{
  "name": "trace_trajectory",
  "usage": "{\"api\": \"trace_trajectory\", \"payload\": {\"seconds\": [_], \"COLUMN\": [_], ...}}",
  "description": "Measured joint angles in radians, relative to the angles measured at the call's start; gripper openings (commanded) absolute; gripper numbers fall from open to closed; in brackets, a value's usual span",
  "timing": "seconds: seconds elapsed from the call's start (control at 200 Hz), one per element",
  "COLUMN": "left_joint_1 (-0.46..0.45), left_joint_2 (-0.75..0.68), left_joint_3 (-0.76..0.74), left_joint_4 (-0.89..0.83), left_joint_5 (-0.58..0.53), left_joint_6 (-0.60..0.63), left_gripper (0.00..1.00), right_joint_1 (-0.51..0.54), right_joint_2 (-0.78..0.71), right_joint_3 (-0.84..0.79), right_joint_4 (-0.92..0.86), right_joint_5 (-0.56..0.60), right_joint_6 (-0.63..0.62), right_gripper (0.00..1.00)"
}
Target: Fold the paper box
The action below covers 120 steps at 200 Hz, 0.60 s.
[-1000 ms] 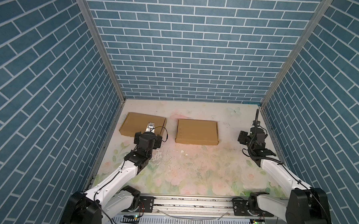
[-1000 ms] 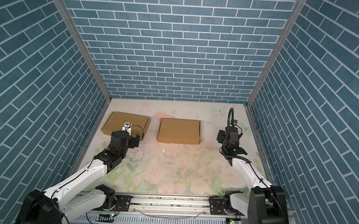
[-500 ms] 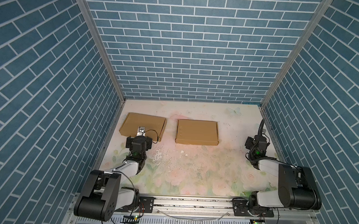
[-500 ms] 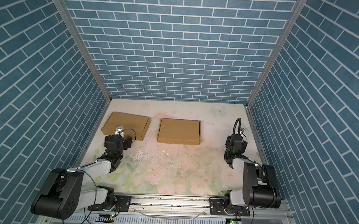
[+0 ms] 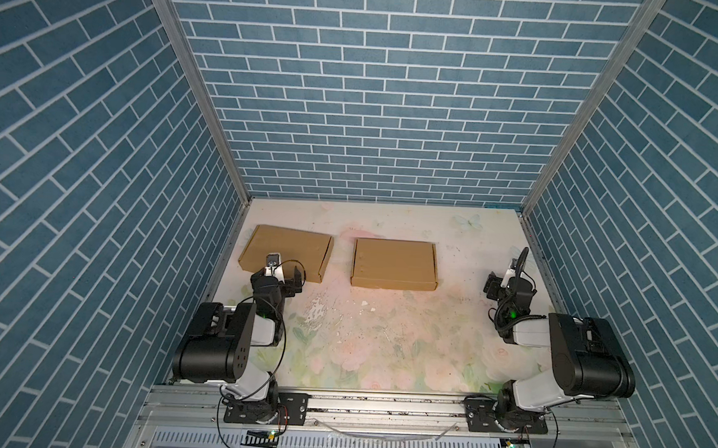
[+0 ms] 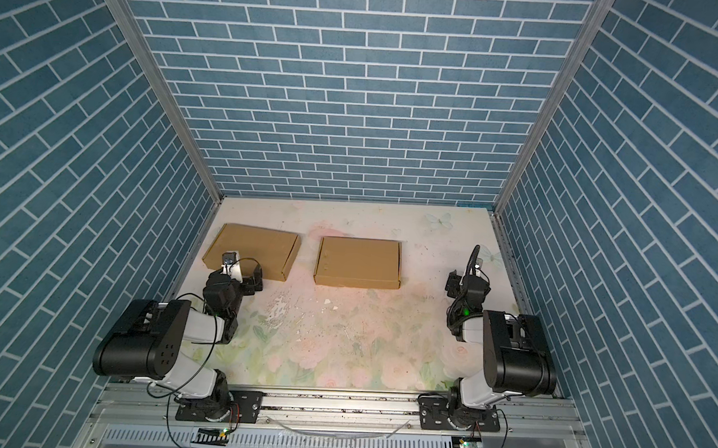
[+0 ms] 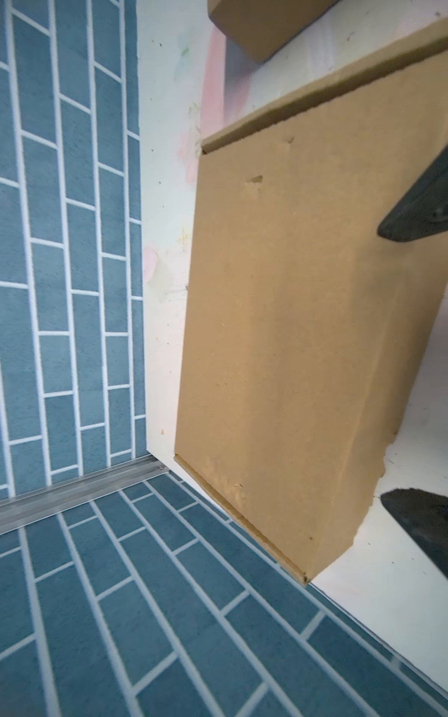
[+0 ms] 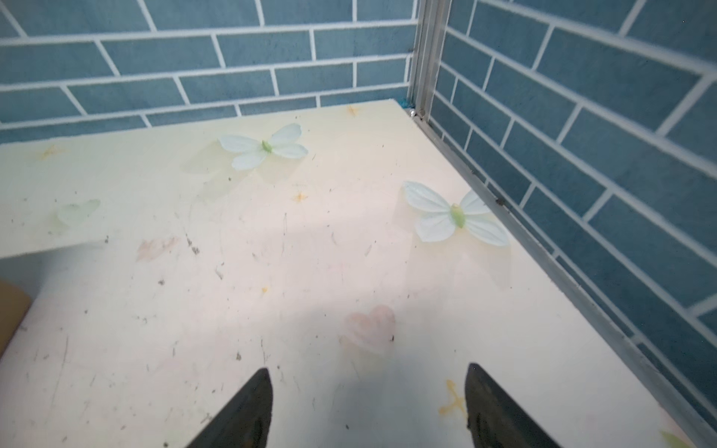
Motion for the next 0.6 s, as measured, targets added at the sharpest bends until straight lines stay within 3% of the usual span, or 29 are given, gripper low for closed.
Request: {"api": "trace_trajectory", "payload": {"seconds": [0.335, 0.405, 0.445, 0.6], "left_joint_1": [-0.006, -0.008, -0.010, -0.017], "left_joint_2": [0.000, 0.000, 0.000, 0.000], "left_joint_3": [0.049, 0.060, 0.071, 0.090], "left_joint_4": [-0.054, -0.077, -0.094, -0.115], "left_joint_5": [-0.013, -0.013, -0.016, -0.031], "left_joint_6": [-0.004, -0.003, -0.003, -0.002], "left_gripper": [1.00, 1.00, 1.00, 0.99], "right_joint_1": [-0.001, -0.001, -0.001, -0.001], "right_joint_2": [0.002, 0.002, 0.002, 0.002], "right_joint_3": [0.001, 0.001, 0.001, 0.001], "right_joint_4": [0.002, 0.002, 0.002, -0.003], "right_joint_5": [-0.023, -0.023, -0.022, -0.022], "right_joint_6": [-0.006, -0.007, -0.009, -0.015], "right_gripper": [0.76, 0.83, 0.98, 0.99]}}
